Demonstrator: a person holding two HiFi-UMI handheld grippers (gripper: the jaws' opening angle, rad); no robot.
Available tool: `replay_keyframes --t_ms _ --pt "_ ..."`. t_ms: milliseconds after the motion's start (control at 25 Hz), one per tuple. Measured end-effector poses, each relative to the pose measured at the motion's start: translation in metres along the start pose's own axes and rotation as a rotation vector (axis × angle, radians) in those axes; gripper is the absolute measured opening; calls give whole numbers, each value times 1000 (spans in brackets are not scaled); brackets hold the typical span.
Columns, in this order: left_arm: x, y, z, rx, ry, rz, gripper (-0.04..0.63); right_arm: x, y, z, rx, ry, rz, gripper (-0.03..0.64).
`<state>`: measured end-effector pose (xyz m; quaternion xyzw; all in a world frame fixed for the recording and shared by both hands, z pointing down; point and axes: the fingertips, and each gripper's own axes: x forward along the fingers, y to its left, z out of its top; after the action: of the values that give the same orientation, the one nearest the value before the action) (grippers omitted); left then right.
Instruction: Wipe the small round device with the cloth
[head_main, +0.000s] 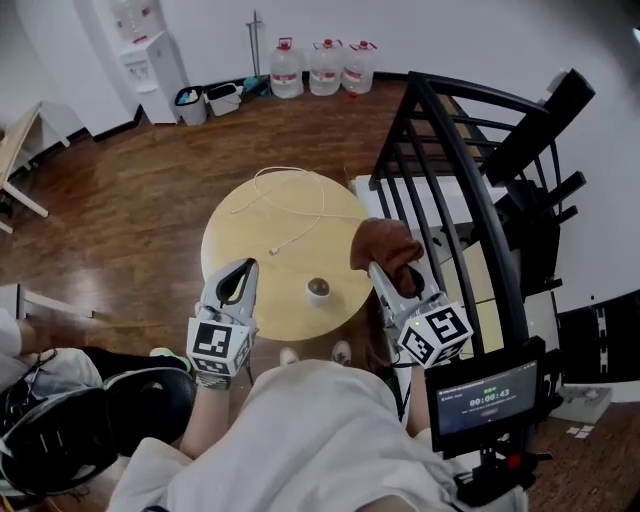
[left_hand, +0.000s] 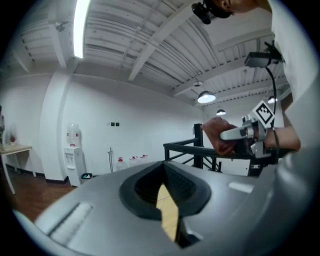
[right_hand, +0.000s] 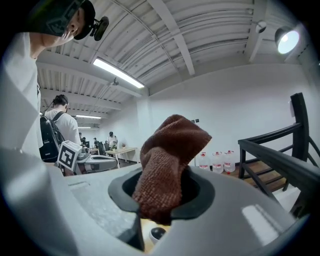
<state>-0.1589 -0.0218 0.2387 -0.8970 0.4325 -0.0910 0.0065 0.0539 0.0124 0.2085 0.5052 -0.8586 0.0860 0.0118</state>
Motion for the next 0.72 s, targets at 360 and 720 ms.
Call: replay_keyframes --t_ms 360,720 --pt "-15 -2 -16 52 56 -72 8 -12 27 -21 52 81 -62 104" --pt "-39 -24 -24 55 78 -77 8 -24 54 -30 43 93 -4 104"
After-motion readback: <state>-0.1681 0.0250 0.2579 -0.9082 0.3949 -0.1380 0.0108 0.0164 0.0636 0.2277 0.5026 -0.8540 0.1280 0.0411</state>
